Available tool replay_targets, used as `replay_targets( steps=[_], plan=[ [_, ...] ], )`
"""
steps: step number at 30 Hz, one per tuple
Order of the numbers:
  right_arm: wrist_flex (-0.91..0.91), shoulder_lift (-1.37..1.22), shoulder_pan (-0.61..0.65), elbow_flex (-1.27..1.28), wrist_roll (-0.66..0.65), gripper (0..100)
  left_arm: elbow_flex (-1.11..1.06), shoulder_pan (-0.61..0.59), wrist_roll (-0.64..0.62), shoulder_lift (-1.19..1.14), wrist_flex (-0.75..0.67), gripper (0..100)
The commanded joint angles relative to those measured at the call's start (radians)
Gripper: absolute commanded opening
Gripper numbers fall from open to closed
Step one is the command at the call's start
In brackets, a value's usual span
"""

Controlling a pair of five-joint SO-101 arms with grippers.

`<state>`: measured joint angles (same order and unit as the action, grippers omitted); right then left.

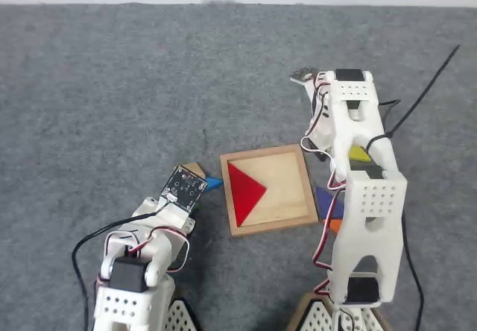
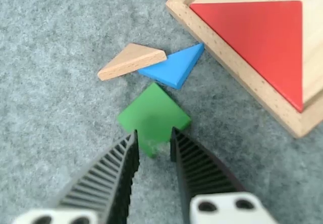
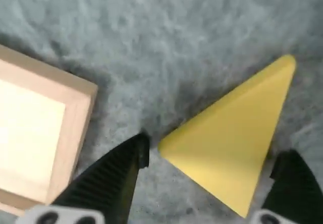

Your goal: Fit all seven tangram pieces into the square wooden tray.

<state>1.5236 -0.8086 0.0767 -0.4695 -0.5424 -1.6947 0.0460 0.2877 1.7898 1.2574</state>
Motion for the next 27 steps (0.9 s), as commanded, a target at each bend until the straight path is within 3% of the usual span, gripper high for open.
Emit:
replay_targets(
  steps=[1, 8, 13, 27],
  plan=[
    [-0.024, -0.004, -0.005, -0.003, 0.011, 34.9, 0.012, -0.006, 0.008, 0.012, -0.002, 10],
    [-0.019, -0.004, -0.005, -0.003, 0.012, 25.5, 0.012, -0.006, 0.008, 0.012, -0.002, 10],
    [-0.016, -0.001, -0.004, -0.023, 0.040, 24.9, 0.012, -0.006, 0.008, 0.012, -0.002, 10],
    [0.272, 0.004, 0.045, -0.411, 0.049, 24.8, 0.012, -0.006, 0.008, 0.012, -0.002, 10]
  ],
)
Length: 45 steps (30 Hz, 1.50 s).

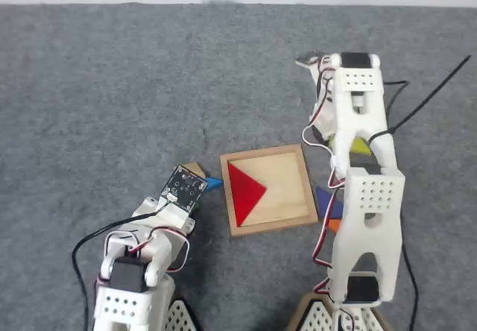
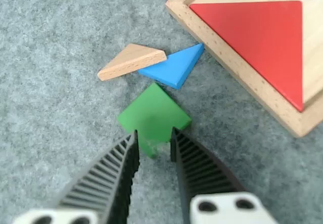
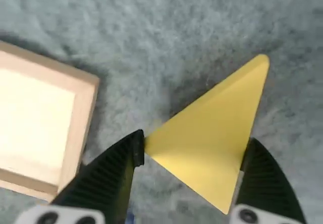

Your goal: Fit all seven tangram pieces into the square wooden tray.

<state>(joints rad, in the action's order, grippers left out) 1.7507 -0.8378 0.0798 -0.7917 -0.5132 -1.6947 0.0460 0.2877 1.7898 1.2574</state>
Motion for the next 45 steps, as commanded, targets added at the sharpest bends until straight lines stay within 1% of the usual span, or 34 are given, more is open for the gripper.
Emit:
replay_targets(
  steps=[1, 5, 10, 12, 14, 17, 19, 23, 27, 29, 33, 38, 41, 45],
  plan=[
    [0.045, 0.048, 0.056, -0.084, 0.034, 24.8, 0.012, -0.006, 0.008, 0.012, -0.002, 10],
    [0.047, 0.174, 0.176, 0.018, 0.046, 24.8, 0.012, -0.006, 0.008, 0.012, -0.002, 10],
    [0.028, 0.455, 0.360, 0.313, 0.029, 24.8, 0.012, -0.006, 0.008, 0.012, -0.002, 10],
    [-0.036, 0.552, 0.412, 0.466, -0.012, 24.8, 0.012, -0.006, 0.008, 0.012, -0.002, 10],
    [-0.145, 0.627, 0.447, 0.637, -0.052, 24.8, 0.012, -0.006, 0.008, 0.012, -0.002, 10],
    [-0.309, 0.688, 0.466, 0.850, -0.150, 24.8, 0.012, -0.006, 0.008, 0.012, -0.002, 10],
    [-0.381, 0.687, 0.467, 0.919, -0.189, 24.8, 0.012, -0.006, 0.008, 0.012, -0.002, 10],
    [-0.427, 0.634, 0.489, 0.937, -0.209, 24.8, 0.012, -0.006, 0.008, 0.012, -0.002, 10],
    [-0.452, 0.593, 0.521, 0.924, -0.285, 24.8, 0.012, -0.006, 0.008, 0.012, -0.002, 10],
    [-0.447, 0.581, 0.522, 0.914, -0.338, 24.8, 0.012, -0.006, 0.008, 0.012, -0.002, 10],
    [-0.417, 0.573, 0.515, 0.914, -0.488, 24.8, 0.012, -0.006, 0.008, 0.012, -0.002, 10],
    [-0.420, 0.573, 0.513, 0.910, -0.588, 25.1, 0.012, -0.006, 0.008, 0.012, -0.002, 10],
    [-0.420, 0.572, 0.513, 0.910, -0.617, 25.1, 0.012, -0.006, 0.008, 0.012, -0.002, 10],
    [-0.410, 0.572, 0.513, 0.910, -0.620, 25.7, 0.012, -0.006, 0.008, 0.012, -0.002, 10]
  ],
)
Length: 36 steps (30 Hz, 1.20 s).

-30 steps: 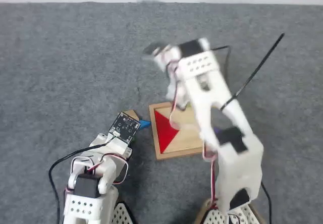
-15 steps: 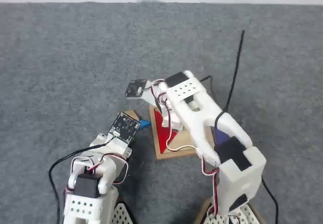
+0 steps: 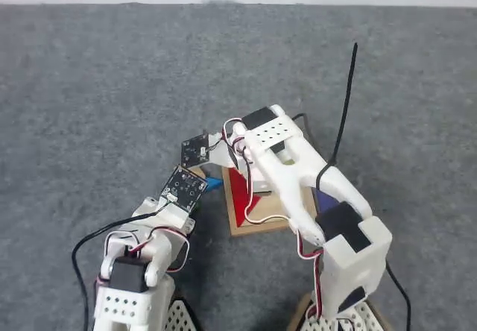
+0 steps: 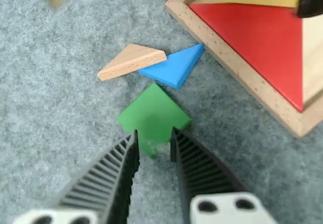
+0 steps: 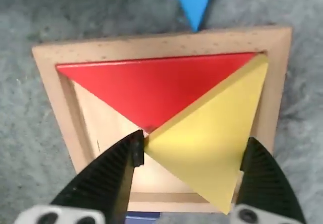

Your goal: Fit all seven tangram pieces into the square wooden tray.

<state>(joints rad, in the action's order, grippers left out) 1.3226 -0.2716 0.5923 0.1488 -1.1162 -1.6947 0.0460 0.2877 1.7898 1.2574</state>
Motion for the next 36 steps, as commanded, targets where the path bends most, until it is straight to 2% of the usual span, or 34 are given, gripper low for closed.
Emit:
replay_targets(
  steps=[1, 7, 10, 12, 17, 22, 28, 30, 34, 36],
  plan=[
    [0.018, 0.005, 0.001, -0.031, -0.017, 27.3, 0.012, -0.006, 0.008, 0.012, -0.002, 10],
    [0.018, 0.013, -0.028, -0.029, -0.014, 45.7, 0.012, -0.006, 0.008, 0.012, -0.002, 10],
    [0.015, 0.016, -0.038, -0.032, -0.014, 46.4, 0.012, -0.006, 0.008, 0.012, -0.002, 10],
    [0.018, 0.016, -0.039, -0.048, -0.003, 44.3, 0.012, -0.006, 0.008, 0.012, -0.002, 10],
    [0.019, 0.016, -0.067, -0.141, 0.135, 33.4, 0.012, -0.006, 0.008, 0.012, -0.002, 10],
    [0.019, 0.058, -0.070, -0.186, 0.387, 21.8, 0.012, -0.006, 0.008, 0.012, -0.002, 10],
    [-0.008, 0.300, -0.082, -0.063, 0.635, 0.0, 0.012, -0.006, 0.008, 0.012, -0.002, 10],
    [-0.088, 0.403, -0.082, 0.081, 0.680, 2.3, 0.012, -0.006, 0.008, 0.012, -0.002, 10],
    [-0.397, 0.545, -0.053, 0.425, 0.753, 0.9, 0.012, -0.006, 0.008, 0.012, -0.002, 10],
    [-0.473, 0.550, -0.030, 0.491, 0.766, 1.2, 0.012, -0.006, 0.008, 0.012, -0.002, 10]
  ],
)
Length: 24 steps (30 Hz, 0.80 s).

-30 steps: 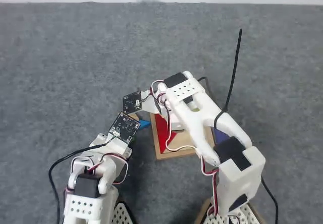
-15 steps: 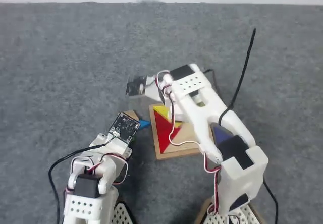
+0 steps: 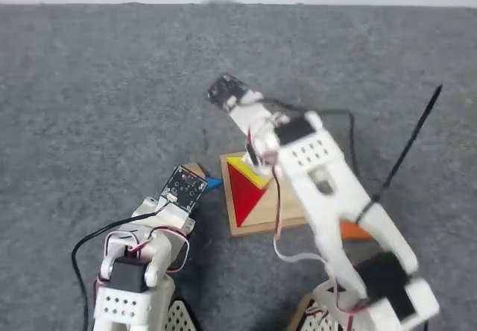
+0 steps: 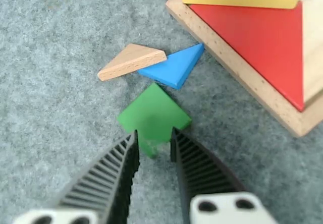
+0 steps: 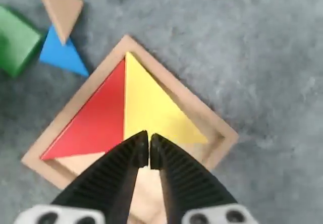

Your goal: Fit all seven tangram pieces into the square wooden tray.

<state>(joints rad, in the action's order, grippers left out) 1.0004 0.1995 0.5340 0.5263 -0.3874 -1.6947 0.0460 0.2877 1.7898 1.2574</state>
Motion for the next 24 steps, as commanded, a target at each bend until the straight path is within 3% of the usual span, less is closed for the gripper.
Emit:
replay_targets(
  steps=[1, 13, 24],
  plan=[
    [-0.157, 0.068, 0.036, 0.120, 0.038, 1.2, 0.012, -0.006, 0.008, 0.012, -0.002, 10],
    [-0.170, -0.280, -0.008, -0.043, 0.034, 0.9, 0.012, -0.006, 0.008, 0.012, -0.002, 10],
    [-0.131, -0.317, -0.097, -0.095, 0.032, 0.9, 0.012, -0.006, 0.008, 0.012, -0.002, 10]
  ],
)
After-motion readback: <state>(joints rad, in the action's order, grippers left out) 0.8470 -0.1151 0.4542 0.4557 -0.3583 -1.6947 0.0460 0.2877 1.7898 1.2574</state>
